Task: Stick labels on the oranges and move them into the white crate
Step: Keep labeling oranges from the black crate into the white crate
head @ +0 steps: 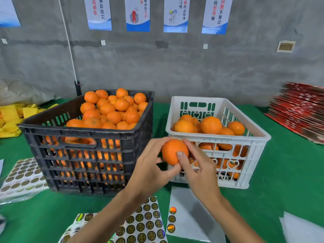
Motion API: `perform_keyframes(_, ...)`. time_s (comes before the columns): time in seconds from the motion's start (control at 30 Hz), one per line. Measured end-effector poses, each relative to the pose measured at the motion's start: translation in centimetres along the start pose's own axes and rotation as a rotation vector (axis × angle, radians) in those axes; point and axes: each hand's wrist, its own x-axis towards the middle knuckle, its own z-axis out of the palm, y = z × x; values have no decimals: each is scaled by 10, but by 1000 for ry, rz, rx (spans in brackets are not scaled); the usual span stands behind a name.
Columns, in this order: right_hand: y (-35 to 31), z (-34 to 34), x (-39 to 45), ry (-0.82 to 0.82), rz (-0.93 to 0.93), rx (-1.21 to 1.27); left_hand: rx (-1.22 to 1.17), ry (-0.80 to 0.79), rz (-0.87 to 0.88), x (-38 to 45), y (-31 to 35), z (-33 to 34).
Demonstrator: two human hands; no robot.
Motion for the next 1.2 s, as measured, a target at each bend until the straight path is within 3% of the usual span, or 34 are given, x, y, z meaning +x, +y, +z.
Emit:
perform_keyframes(0.1, 42, -8, -44, -229, 200, -46, -81, -208, -262, -41, -34, 14)
perform_keyframes(0.17, 64, -10, -67, -359, 269, -72, -145, -253, -412, -64, -54, 18)
perform_keyframes(0.23, 79, -11, -83, -511, 252, -164, -183, -229, -510, -80, -69, 19)
perform_keyframes(0.37, 90, -6, -93, -739, 37, -491, -238, -156, -598, -89, -81, 22)
perform_keyframes(0.7, 90, -2, -91, -615, -51, -461, -392, -164, -603, -91, -81, 26)
perform_keyframes(1.03, 97, -1, -86, -521, 355, -100, -383, -284, -522, -95, -76, 23)
perform_keyframes(1.2, 95, 1, -84, -462, 414, -67, -391, -343, -523, -95, -75, 23)
